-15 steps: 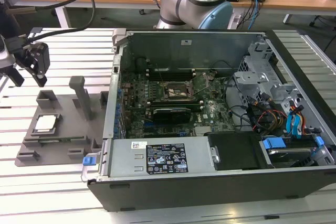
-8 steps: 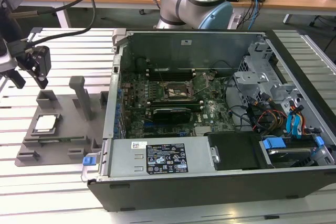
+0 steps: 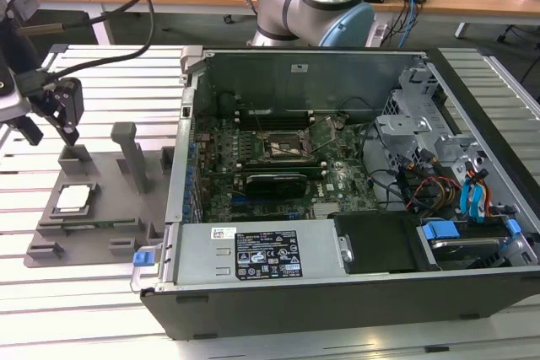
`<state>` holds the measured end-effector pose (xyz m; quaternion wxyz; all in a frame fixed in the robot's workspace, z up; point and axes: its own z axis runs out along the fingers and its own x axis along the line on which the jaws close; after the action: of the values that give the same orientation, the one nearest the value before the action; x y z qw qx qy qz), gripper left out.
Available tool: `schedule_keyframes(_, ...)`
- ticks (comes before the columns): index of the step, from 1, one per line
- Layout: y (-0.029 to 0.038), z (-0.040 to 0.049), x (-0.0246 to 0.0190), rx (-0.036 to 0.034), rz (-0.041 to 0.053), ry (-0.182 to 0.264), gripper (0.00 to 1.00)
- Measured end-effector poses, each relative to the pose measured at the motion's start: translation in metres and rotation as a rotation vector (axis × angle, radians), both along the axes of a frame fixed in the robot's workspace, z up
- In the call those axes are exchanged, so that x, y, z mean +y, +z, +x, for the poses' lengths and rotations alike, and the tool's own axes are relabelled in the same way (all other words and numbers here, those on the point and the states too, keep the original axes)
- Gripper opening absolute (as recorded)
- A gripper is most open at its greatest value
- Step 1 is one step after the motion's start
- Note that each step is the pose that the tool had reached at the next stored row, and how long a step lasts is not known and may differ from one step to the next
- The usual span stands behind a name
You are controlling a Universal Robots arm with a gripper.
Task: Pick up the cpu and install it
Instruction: 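Pick up the cpu and move it towards the insertion slot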
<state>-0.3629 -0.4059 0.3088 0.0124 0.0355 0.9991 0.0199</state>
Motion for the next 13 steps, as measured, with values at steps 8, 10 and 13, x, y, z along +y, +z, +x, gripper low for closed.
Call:
schedule_keyframes(8,-0.0077,0.0000,0.0000,-0.0001,0.0001,0.000,0.55)
schedule_keyframes(10,-0.0094,0.0000,0.0000,0.0000,0.0000,0.000,0.55)
schedule_keyframes(13,-0.0122,0.0000,0.0000,0.0000,0.0000,0.000,0.55)
